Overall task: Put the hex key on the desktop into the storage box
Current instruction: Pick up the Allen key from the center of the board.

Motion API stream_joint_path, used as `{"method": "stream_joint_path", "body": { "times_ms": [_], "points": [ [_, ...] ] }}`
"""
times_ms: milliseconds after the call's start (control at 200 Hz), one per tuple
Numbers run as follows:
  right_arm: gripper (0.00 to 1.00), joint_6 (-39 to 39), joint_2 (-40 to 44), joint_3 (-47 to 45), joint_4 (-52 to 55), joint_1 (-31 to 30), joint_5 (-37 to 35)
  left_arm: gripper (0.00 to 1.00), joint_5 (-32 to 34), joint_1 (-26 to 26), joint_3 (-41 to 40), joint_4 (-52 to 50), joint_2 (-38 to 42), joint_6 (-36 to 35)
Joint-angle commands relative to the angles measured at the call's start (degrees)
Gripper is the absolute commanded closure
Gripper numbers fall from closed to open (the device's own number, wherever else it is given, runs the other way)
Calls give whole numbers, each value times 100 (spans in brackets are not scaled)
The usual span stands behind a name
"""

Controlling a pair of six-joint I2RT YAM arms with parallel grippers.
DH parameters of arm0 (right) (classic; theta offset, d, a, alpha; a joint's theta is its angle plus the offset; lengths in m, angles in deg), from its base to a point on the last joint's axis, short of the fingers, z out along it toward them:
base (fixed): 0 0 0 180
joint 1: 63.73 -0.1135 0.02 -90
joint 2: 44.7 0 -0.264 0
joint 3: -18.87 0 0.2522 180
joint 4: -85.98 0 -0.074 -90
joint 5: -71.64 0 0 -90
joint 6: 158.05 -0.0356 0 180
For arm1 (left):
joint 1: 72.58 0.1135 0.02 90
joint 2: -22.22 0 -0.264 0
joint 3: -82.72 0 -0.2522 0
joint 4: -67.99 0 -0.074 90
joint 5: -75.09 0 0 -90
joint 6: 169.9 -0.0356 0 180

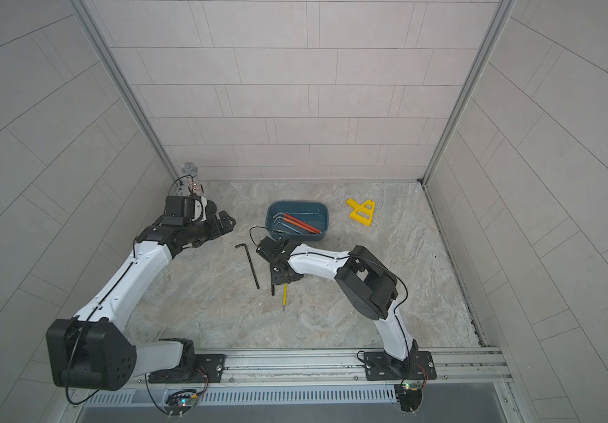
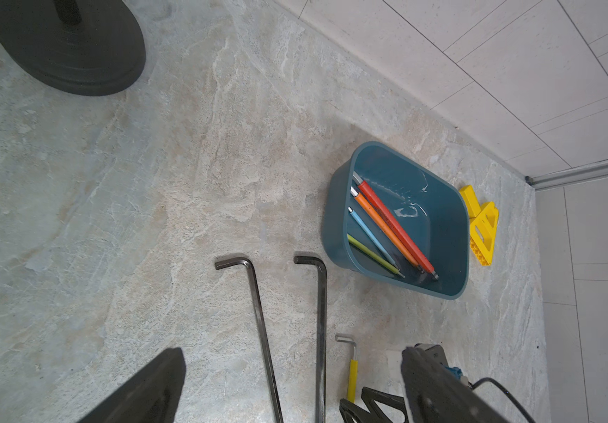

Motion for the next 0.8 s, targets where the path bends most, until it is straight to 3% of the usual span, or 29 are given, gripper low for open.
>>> {"method": "stream_joint_path", "body": {
  "times_ms": [0, 375, 795],
  "points": [
    [59, -97, -92, -76, 98, -70, -219, 0, -75, 37, -74, 82, 124, 50],
    [62, -175, -251, -330, -53, -114, -371, 0, -116, 42, -104, 80, 113, 51],
    [89, -107, 89, -678, -165, -106, -627, 0, -116, 47, -113, 113, 116, 61]
  ]
}}
